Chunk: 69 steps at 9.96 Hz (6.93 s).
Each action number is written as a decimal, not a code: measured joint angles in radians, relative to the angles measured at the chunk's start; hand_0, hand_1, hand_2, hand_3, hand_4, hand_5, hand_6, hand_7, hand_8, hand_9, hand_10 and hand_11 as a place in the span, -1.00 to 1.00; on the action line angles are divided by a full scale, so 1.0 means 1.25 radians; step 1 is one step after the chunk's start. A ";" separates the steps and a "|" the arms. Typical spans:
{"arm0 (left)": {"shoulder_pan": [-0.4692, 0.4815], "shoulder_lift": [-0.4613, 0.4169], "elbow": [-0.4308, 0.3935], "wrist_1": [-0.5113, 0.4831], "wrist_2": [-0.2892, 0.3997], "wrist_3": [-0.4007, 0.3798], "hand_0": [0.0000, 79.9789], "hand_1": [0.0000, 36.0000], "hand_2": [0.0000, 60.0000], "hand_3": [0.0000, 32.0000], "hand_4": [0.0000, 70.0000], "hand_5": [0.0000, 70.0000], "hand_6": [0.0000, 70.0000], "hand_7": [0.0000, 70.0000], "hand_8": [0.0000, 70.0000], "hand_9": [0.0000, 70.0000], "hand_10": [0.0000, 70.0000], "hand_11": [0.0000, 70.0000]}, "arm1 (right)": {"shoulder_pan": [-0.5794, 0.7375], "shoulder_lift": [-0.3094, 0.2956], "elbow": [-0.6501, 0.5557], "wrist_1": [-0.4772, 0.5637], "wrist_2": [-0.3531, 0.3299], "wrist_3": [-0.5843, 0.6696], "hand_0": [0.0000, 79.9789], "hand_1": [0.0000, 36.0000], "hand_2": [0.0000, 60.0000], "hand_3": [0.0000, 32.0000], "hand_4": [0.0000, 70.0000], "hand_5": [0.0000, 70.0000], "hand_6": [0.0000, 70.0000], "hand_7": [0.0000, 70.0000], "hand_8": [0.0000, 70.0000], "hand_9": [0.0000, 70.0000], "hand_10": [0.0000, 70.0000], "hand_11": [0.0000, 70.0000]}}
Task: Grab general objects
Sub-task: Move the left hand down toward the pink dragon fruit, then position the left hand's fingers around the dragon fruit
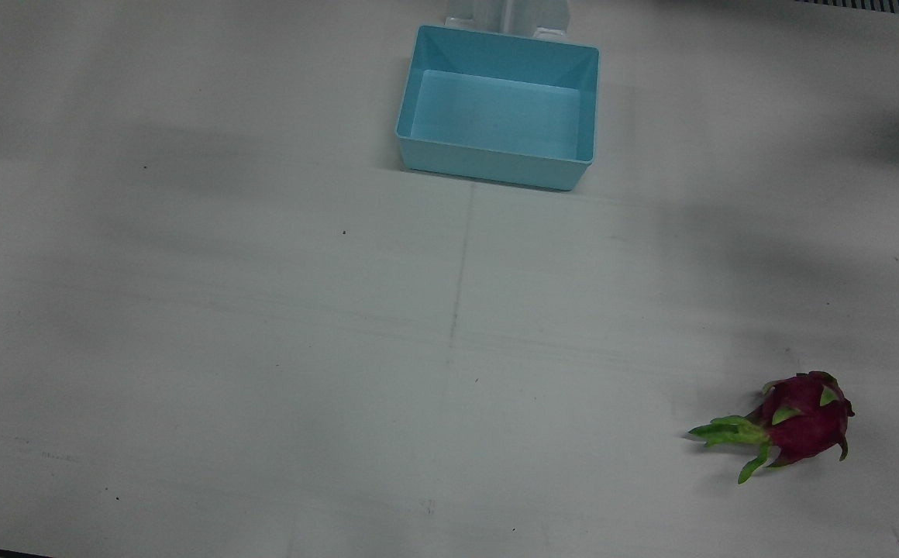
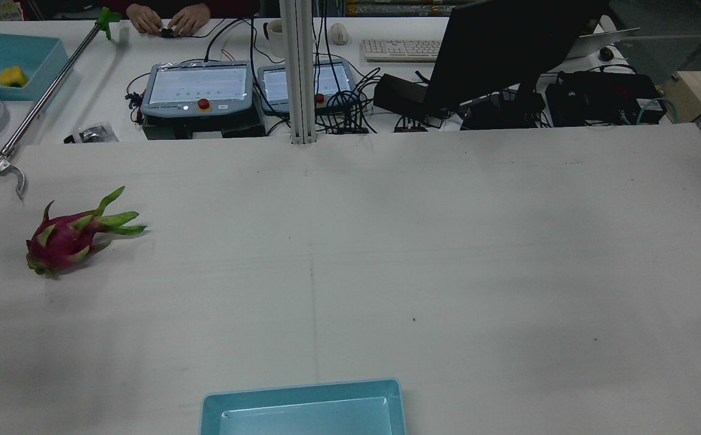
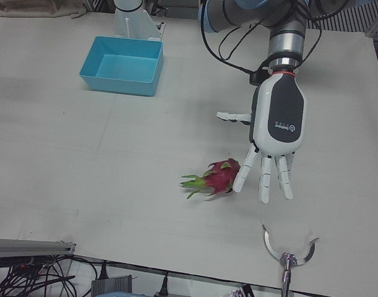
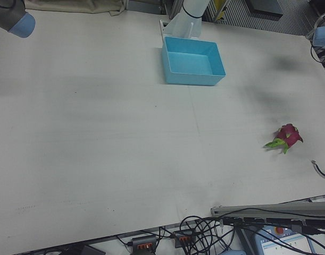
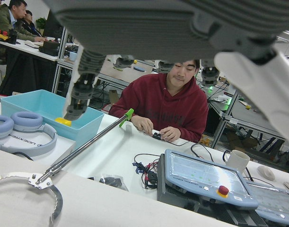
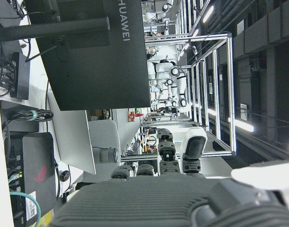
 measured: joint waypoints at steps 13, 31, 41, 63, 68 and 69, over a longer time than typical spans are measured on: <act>0.232 0.000 0.138 -0.073 -0.193 -0.044 0.25 -0.40 -1.00 1.00 -1.00 -1.00 -1.00 -1.00 -1.00 -1.00 -1.00 -1.00 | 0.001 0.000 0.001 0.000 0.000 -0.001 -1.00 -1.00 -1.00 -1.00 -1.00 -1.00 -1.00 -1.00 -1.00 -1.00 -1.00 -1.00; 0.271 -0.039 0.307 -0.178 -0.244 -0.056 0.24 -0.38 -1.00 1.00 -1.00 -1.00 -1.00 -1.00 -1.00 -1.00 -1.00 -1.00 | 0.001 -0.001 0.002 0.000 0.000 -0.001 -1.00 -1.00 -1.00 -1.00 -1.00 -1.00 -1.00 -1.00 -1.00 -1.00 -1.00 -1.00; 0.293 -0.035 0.307 -0.181 -0.274 -0.055 0.21 -0.46 -1.00 1.00 -1.00 -1.00 -1.00 -1.00 -1.00 -1.00 -1.00 -1.00 | 0.001 -0.001 0.004 0.000 0.000 -0.001 -1.00 -1.00 -1.00 -1.00 -1.00 -1.00 -1.00 -1.00 -1.00 -1.00 -1.00 -1.00; 0.375 -0.029 0.334 -0.156 -0.422 -0.055 0.14 -0.52 -1.00 1.00 -1.00 -0.60 -1.00 -0.82 -0.96 -1.00 -0.64 -0.44 | 0.001 -0.001 0.005 0.000 0.000 -0.001 -1.00 -1.00 -1.00 -1.00 -1.00 -1.00 -1.00 -1.00 -1.00 -1.00 -1.00 -1.00; 0.377 -0.031 0.336 -0.151 -0.426 -0.055 0.14 -0.50 -1.00 1.00 -1.00 -0.61 -1.00 -0.78 -1.00 -1.00 -0.69 -0.53 | 0.001 -0.001 0.005 0.000 0.000 -0.001 -1.00 -1.00 -1.00 -1.00 -1.00 -1.00 -1.00 -1.00 -1.00 -1.00 -1.00 -1.00; 0.378 -0.032 0.337 -0.150 -0.426 -0.055 0.14 -0.50 -1.00 1.00 -1.00 -0.57 -1.00 -0.73 -0.99 -0.99 -0.63 -0.43 | 0.001 -0.001 0.005 0.000 0.000 -0.001 -1.00 -1.00 -1.00 -1.00 -1.00 -1.00 -1.00 -1.00 -1.00 -1.00 -1.00 -1.00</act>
